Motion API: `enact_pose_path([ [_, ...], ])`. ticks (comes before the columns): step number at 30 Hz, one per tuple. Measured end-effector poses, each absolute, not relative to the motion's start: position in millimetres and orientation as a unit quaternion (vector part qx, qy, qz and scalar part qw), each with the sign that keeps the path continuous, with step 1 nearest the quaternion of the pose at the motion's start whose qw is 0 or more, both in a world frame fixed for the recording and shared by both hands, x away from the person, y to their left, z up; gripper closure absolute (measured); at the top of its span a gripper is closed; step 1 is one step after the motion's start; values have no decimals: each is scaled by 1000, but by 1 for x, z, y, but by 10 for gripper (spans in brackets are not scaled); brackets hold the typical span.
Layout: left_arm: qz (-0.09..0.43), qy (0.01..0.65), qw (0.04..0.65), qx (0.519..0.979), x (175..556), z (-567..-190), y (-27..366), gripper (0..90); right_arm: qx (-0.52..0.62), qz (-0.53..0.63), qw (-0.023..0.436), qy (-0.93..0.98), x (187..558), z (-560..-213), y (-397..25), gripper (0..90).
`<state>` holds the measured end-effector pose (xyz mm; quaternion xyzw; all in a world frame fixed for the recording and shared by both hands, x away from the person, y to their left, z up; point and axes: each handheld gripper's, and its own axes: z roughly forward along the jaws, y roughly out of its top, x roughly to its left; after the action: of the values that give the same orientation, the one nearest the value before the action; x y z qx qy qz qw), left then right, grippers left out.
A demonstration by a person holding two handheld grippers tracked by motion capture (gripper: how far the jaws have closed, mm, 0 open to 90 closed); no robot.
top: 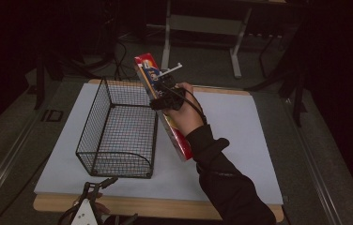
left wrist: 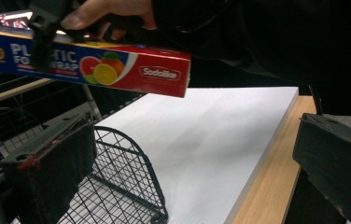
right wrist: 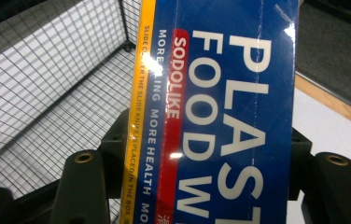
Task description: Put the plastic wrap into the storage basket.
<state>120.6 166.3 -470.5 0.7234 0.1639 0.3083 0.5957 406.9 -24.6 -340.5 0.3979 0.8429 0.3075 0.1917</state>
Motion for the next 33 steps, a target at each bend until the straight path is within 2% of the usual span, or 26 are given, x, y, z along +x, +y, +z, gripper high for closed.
enact_pose_path([
  [26, 304, 168, 604, 717, 117, -469, 170, 1, 311, 351, 183, 864, 403, -335, 63, 395],
  [33, 303, 168, 603, 719, 116, -470, 170, 1, 324, 365, 182, 854, 405, -339, 81, 395],
])
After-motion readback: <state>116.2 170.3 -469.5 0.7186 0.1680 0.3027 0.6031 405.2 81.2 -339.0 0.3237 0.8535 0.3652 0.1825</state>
